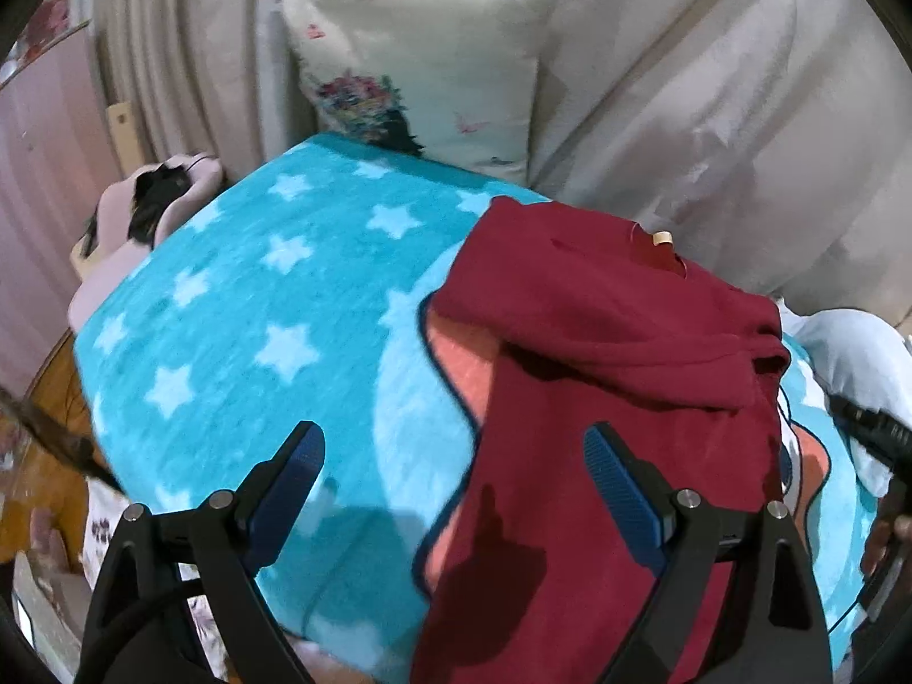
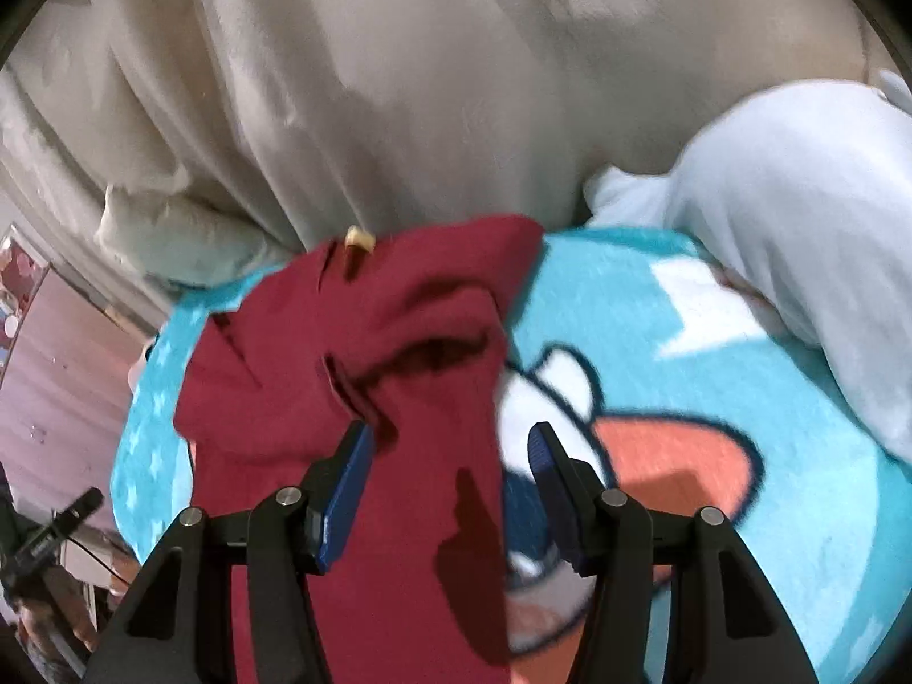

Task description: Fold small clothes

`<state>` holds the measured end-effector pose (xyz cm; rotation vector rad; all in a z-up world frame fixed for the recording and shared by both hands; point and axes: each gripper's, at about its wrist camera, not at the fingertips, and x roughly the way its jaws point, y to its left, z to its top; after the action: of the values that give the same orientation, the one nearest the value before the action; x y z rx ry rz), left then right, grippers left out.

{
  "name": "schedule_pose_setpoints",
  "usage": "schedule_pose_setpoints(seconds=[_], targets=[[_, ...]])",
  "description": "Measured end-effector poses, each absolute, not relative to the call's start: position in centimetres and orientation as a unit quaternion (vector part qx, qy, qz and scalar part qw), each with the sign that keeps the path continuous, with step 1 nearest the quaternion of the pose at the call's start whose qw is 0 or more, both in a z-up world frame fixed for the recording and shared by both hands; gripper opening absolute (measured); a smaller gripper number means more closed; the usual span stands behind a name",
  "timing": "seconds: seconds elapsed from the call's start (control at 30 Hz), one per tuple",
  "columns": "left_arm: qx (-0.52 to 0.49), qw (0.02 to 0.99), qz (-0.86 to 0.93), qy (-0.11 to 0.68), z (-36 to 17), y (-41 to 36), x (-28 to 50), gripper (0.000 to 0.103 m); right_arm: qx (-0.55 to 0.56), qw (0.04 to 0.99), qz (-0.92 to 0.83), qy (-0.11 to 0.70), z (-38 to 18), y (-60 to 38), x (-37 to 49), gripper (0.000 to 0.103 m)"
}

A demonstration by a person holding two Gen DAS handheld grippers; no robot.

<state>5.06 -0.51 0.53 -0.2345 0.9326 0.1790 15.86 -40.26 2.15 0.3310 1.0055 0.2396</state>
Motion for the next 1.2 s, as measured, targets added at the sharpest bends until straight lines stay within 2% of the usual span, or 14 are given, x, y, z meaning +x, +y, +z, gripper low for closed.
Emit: schedule_pose_setpoints(seconds=[0.13, 0.23, 0.37, 0.4, 0.43, 0.47, 0.57, 0.63, 0.73, 0.8, 0.87, 0.97, 1.1, 1.2], targets=[[-0.113, 0.884, 0.062, 0.449, -0.2, -0.5, 8.3, 0.092, 0.192, 0.847, 0.140, 0.476, 2.2, -37.8, 19.4, 0.061], [-0.112, 0.885, 0.052, 0.449, -0.9, 0.0, 10.7, 0.092, 0.165, 0.844, 0.159, 0.484, 1.9, -34.1, 22.0, 0.062], [-0.119, 0.880, 0.045, 0.457, -2.0, 1.3, 12.6, 0.092, 0.116, 0.816, 0.150, 0.546, -2.3, -29.3, 25.4, 0.063], [-0.117, 0.879, 0.046, 0.459, -2.2, 1.7, 12.9, 0.092, 0.107, 0.804, 0.153, 0.565, -3.4, -28.4, 25.6, 0.059], [-0.117, 0.879, 0.047, 0.460, -2.4, 2.1, 13.0, 0.092, 0.092, 0.797, 0.158, 0.576, -3.9, -27.7, 25.4, 0.029], [-0.118, 0.878, 0.048, 0.461, -2.5, 2.6, 13.2, 0.092, 0.062, 0.793, 0.162, 0.585, -3.8, -26.8, 24.9, 0.008], [-0.116, 0.880, 0.058, 0.458, -2.9, 4.2, 13.5, 0.092, 0.052, 0.807, 0.186, 0.558, -0.6, -26.5, 24.0, 0.008], [-0.118, 0.880, 0.064, 0.456, -3.0, 4.9, 13.8, 0.092, 0.040, 0.842, 0.202, 0.499, 4.2, -26.7, 22.8, 0.008], [-0.135, 0.877, 0.068, 0.456, -3.0, 5.5, 14.2, 0.092, -0.044, 0.880, 0.208, 0.425, 9.4, -26.3, 18.9, 0.010], [-0.139, 0.878, 0.064, 0.454, -3.1, 5.4, 14.2, 0.092, -0.098, 0.872, 0.211, 0.430, 8.7, -26.3, 16.0, 0.012], [-0.134, 0.878, 0.060, 0.457, -3.4, 4.8, 14.1, 0.092, -0.116, 0.841, 0.211, 0.485, 5.3, -26.7, 14.4, 0.037], [-0.131, 0.872, 0.051, 0.468, -4.2, 4.1, 13.7, 0.092, -0.105, 0.800, 0.179, 0.562, 0.7, -29.2, 13.0, 0.039], [-0.128, 0.869, 0.052, 0.475, -4.8, 3.5, 13.2, 0.092, 0.038, 0.837, 0.153, 0.524, 2.4, -33.9, 13.9, 0.039], [-0.130, 0.866, 0.048, 0.481, -5.1, 2.8, 12.9, 0.092, 0.099, 0.836, 0.173, 0.511, 1.8, -34.0, 15.4, 0.053]])
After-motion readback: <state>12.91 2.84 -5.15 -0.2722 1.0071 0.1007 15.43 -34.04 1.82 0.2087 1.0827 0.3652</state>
